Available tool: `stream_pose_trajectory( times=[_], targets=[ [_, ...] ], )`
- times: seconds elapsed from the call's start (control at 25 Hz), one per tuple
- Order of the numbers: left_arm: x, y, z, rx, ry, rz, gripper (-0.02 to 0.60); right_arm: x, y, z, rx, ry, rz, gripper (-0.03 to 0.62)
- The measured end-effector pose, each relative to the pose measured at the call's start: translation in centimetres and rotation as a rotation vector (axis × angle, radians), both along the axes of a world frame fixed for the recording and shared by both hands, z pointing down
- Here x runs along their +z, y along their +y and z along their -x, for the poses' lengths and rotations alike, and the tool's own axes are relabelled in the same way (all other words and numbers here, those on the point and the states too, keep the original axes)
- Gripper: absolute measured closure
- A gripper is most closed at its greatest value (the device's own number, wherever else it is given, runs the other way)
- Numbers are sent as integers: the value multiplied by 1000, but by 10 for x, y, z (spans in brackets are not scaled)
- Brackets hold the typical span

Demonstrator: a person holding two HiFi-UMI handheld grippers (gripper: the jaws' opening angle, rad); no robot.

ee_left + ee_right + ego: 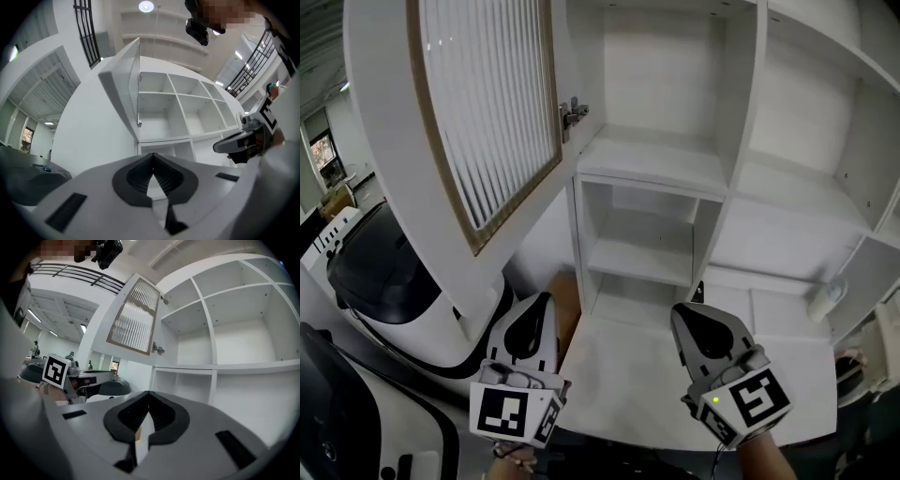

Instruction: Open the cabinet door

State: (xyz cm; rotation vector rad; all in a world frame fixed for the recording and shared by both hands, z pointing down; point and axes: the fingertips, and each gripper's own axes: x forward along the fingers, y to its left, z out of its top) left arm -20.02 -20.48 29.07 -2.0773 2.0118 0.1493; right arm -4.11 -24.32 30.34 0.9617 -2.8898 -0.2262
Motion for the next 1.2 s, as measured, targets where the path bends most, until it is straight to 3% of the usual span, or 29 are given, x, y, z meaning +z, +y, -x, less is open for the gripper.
stream_pose_trajectory(
  times=[0.44,1.2],
  targets=[
    [5,-27,-77,198,-38,28,581,16,-5,-50,153,-3,31,594],
    [26,-33,-138,346,-11,114,581,37,13,-89,250,-11,29,594]
  ],
)
